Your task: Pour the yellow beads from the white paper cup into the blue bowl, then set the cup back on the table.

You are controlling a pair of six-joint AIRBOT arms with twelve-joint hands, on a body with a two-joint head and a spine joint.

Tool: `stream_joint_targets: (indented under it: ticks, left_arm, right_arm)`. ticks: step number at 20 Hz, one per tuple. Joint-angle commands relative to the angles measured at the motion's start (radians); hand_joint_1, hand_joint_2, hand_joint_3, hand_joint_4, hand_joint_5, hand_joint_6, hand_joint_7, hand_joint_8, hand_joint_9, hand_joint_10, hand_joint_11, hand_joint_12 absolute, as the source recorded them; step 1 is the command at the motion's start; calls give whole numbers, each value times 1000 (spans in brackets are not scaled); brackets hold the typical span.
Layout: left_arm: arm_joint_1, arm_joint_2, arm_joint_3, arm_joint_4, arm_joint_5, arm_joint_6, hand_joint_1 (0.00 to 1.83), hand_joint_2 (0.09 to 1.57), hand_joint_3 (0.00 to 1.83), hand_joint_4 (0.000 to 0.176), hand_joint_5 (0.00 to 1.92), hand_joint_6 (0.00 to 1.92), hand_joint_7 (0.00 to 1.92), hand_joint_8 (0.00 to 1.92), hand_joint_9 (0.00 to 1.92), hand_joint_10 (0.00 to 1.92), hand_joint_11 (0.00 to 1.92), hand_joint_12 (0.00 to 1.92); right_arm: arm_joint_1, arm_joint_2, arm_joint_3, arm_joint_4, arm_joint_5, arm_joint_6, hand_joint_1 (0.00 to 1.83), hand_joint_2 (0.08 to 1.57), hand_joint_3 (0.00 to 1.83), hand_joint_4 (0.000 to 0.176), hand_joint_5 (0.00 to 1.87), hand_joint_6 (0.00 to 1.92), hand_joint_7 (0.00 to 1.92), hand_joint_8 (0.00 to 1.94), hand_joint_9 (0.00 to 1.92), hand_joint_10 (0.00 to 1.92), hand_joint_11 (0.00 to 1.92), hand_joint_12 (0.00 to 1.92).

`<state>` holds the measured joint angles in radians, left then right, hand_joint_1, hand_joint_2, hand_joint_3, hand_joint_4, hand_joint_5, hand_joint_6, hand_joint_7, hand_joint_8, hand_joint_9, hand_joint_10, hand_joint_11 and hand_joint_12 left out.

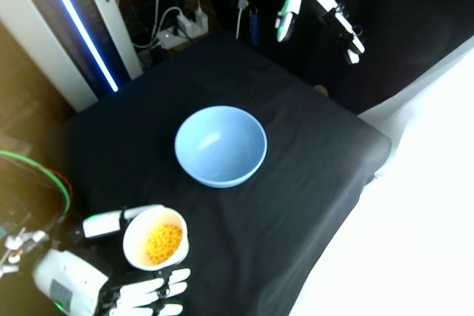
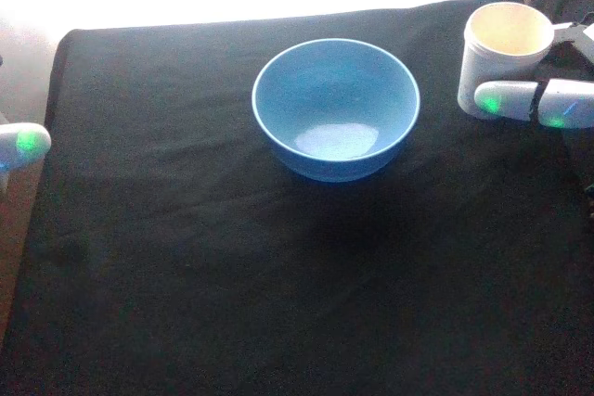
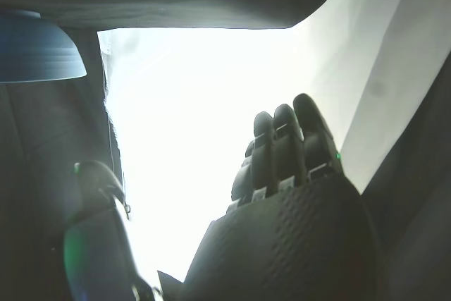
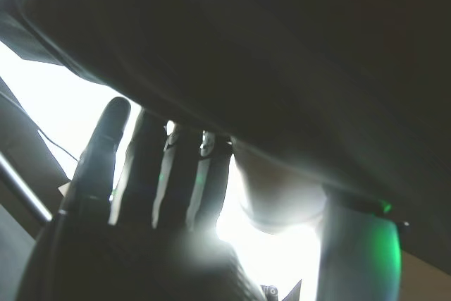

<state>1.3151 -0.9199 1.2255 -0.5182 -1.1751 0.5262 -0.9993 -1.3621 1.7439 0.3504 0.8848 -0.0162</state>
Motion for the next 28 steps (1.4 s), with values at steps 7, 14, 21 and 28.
stream_joint_targets:
  ticks: [7, 14, 21, 28]
  left_arm:
    - [-5, -1, 7, -20, -120, -11, 549, 789, 0, 0, 10, 4, 285, 4, 221, 1, 0, 532]
    - [-4, -3, 7, -20, -119, -11, 537, 808, 5, 0, 9, 0, 276, 2, 234, 2, 0, 567]
    - [-4, -4, 6, -21, -118, -13, 530, 822, 4, 0, 0, 0, 264, 5, 220, 2, 0, 554]
    - [-4, -5, 5, -21, -115, -14, 486, 809, 1, 0, 0, 0, 268, 3, 204, 1, 0, 513]
  right_arm:
    - [55, 28, -8, -33, 109, 11, 1002, 948, 10, 0, 779, 1, 736, 4, 563, 6, 61, 879]
    - [74, 73, -27, -67, 113, 10, 993, 904, 0, 7, 813, 6, 752, 6, 508, 6, 0, 750]
    - [75, 106, -46, -67, 121, 10, 915, 874, 1, 0, 792, 2, 712, 0, 468, 8, 51, 524]
    - [76, 135, -59, -67, 124, 10, 907, 894, 0, 0, 740, 1, 696, 1, 503, 0, 17, 740]
